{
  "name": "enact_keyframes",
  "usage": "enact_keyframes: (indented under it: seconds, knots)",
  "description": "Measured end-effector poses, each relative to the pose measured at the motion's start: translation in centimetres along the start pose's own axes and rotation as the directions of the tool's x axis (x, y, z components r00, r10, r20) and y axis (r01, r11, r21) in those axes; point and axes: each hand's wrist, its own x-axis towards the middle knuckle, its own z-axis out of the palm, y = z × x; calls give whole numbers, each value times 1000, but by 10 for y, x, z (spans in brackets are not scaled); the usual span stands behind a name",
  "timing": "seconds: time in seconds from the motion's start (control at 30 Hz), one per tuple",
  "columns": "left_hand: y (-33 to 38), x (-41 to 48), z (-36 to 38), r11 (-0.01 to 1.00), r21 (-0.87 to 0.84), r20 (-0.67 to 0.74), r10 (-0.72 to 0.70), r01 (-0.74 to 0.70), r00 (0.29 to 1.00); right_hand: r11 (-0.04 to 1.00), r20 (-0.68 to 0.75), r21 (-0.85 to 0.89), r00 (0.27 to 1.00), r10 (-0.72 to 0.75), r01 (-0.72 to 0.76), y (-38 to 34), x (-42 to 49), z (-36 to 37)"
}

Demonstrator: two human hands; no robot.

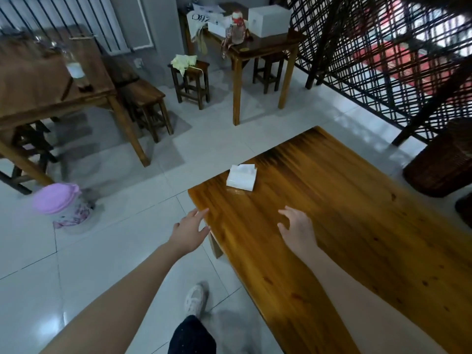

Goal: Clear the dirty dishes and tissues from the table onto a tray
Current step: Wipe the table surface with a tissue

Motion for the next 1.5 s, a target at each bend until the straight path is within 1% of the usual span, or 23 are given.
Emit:
enact_keyframes:
  seconds: [0.13, 0.23, 0.33, 0.53, 0.77, 0.87, 0.97, 1.2, 1.37, 1.5]
  knots:
    - [-12, 49, -11, 999, -35, 26, 30, -29, 999, 999, -11, 11, 999, 54, -53, -19, 41, 11]
    - [-16, 88, -23, 996, -49, 67, 83, -80, 994, 997, -18, 16, 997, 77, -77, -38, 73, 20]
    - [-23, 135, -44, 991, -45, 84, 131, -128, 988, 991, -34, 23, 991, 132, -131, -59, 110, 27]
    - [-27, 214, -75, 978, -10, 164, 207, -209, 964, 973, -39, 52, 973, 227, -225, -87, 179, 39]
    - [-28, 270, -78, 953, 10, 266, 289, -302, 920, 971, -30, 21, 970, 241, -240, -102, 225, 61]
    - [-28, 285, -73, 943, -14, 296, 321, -332, 900, 956, -20, -20, 956, 292, -292, -99, 234, 67]
    - [-27, 294, -67, 938, -39, 305, 339, -344, 890, 939, -24, -16, 939, 343, -343, -99, 240, 69]
    - [-15, 304, -52, 918, -70, 362, 387, -390, 848, 950, -42, 6, 949, 313, -314, -104, 238, 63]
    - [1, 306, -37, 885, -125, 349, 462, -448, 815, 940, -42, 104, 943, 330, -325, -103, 234, 55]
    - [4, 309, -26, 883, -148, 334, 468, -445, 818, 910, -19, 189, 925, 379, -369, -105, 230, 53]
